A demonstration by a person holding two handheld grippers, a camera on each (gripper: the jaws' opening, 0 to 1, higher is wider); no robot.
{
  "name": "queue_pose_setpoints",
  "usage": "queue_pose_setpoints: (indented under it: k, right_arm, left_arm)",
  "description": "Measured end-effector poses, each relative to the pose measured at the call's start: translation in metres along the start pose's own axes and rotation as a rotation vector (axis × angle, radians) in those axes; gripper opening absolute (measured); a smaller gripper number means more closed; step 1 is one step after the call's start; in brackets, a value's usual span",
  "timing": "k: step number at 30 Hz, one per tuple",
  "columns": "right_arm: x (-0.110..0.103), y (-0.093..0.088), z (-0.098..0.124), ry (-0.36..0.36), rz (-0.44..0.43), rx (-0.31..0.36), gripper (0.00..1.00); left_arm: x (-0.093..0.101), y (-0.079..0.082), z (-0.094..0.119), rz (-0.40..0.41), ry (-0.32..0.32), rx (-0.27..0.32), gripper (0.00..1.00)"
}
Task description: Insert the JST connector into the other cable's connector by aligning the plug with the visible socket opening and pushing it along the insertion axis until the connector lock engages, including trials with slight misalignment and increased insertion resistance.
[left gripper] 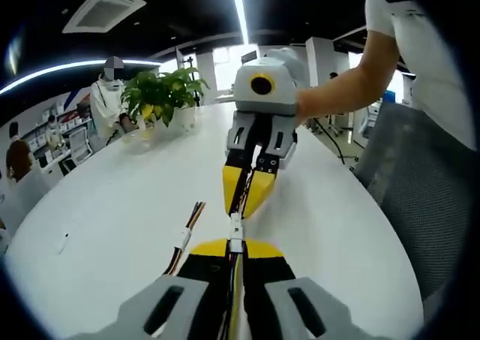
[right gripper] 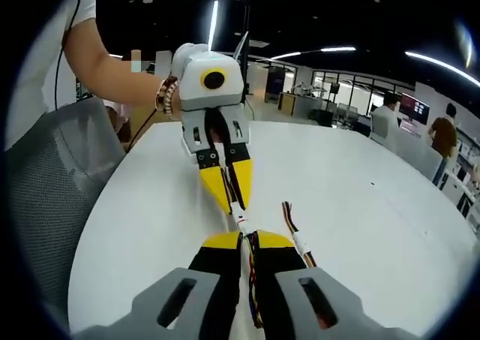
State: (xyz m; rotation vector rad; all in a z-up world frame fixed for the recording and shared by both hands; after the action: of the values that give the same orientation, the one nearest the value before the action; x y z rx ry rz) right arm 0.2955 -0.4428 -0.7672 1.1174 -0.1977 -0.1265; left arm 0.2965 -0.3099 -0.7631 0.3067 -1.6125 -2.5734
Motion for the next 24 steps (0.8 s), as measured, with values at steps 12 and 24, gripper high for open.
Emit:
queue_pose_setpoints:
  k: [12,24]
  right_arm:
    - [-0.0019,0.0037,-0.0044,0.01,-0.001,0.006,0.02]
    - [-0.0034,0.0039,-0.0022,0.027,-0.026,0.027,0.01]
  left_arm:
    - [0.0002,0.0009,-0.0005,0.012,0.002,0.013,0.0]
    - [0.0008,0.0019,-0.0007,0.053,-0.017,0.039,0.0]
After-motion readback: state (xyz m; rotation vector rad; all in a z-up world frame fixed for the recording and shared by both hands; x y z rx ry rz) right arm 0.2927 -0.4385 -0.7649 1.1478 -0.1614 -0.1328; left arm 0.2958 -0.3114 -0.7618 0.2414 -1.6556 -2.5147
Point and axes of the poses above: the point that each gripper's makers call its tool centre point, and the gripper's own axes: z roughly backward along the fingers, x roughly to its right, y roughly out of its top, the point moved 7 cm from there along z, roughly backward along the fingers, and after that the axes turned 2 degrees about x, right-handed, at the moved point
